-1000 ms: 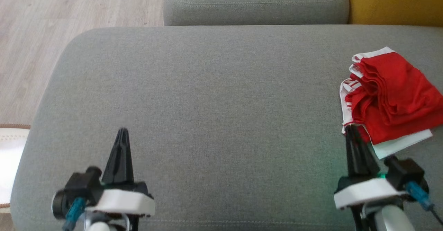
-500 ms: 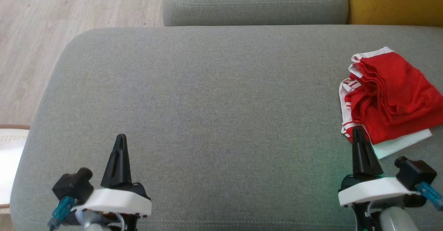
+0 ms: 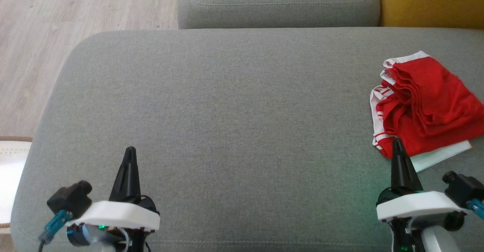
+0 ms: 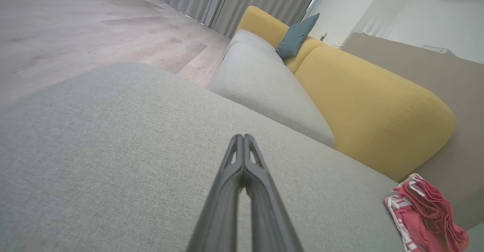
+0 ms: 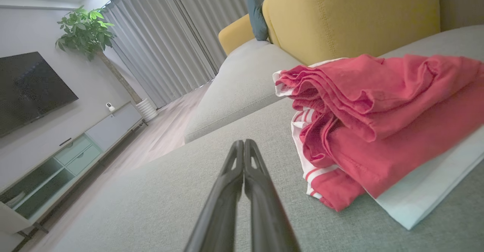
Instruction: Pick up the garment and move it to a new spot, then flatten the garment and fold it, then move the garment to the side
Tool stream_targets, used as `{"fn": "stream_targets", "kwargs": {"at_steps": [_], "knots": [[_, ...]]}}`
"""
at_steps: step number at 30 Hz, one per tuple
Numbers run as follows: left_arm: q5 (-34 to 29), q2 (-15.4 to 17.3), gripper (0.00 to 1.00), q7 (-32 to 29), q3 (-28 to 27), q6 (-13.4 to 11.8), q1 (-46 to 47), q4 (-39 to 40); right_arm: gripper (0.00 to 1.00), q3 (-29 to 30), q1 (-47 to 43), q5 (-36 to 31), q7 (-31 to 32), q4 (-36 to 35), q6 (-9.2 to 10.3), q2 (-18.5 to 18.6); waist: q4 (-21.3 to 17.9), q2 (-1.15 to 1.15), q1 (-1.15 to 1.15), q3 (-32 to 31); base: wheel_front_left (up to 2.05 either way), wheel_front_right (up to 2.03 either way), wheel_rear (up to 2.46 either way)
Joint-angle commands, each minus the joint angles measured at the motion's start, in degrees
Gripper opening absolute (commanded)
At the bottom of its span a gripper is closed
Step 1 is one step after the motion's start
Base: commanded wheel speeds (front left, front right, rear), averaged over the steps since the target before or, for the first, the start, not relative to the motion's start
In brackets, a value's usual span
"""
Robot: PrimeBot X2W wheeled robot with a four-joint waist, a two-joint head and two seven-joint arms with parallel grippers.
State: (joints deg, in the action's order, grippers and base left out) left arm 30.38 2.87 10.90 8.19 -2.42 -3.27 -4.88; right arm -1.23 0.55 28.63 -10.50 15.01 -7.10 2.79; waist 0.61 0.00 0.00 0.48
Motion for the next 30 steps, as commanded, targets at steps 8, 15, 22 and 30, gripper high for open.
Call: {"fn": "stream_targets", "kwargs": {"at_steps": [8,15,22,30], "knots": [[6.7,1.1,0.00,-1.3,-2.0,1.4,3.4,0.7,0.00,0.4,3.0,6.9,1.5,-1.7,-0.12,1.0,-0.1,0.00,0.00,0.0,0.00,0.00,0.00],[11.5,1.3,0.00,-2.3,-2.7,2.1,3.8,0.0,0.00,0.8,3.2,11.7,2.6,-1.6,-0.14,1.1,-0.1,0.00,0.00,0.0,0.00,0.00,0.00],[16.9,1.4,0.00,-3.5,-3.5,2.9,4.3,-0.9,0.00,1.2,3.4,17.2,3.8,-1.6,-0.17,1.2,-0.2,0.00,0.00,-0.1,0.00,0.00,0.00],[21.6,1.5,0.00,-4.6,-4.3,3.6,4.8,-1.7,0.00,1.6,3.6,22.0,4.9,-1.6,-0.19,1.3,-0.2,0.00,0.00,-0.1,0.00,0.00,0.00]]}}
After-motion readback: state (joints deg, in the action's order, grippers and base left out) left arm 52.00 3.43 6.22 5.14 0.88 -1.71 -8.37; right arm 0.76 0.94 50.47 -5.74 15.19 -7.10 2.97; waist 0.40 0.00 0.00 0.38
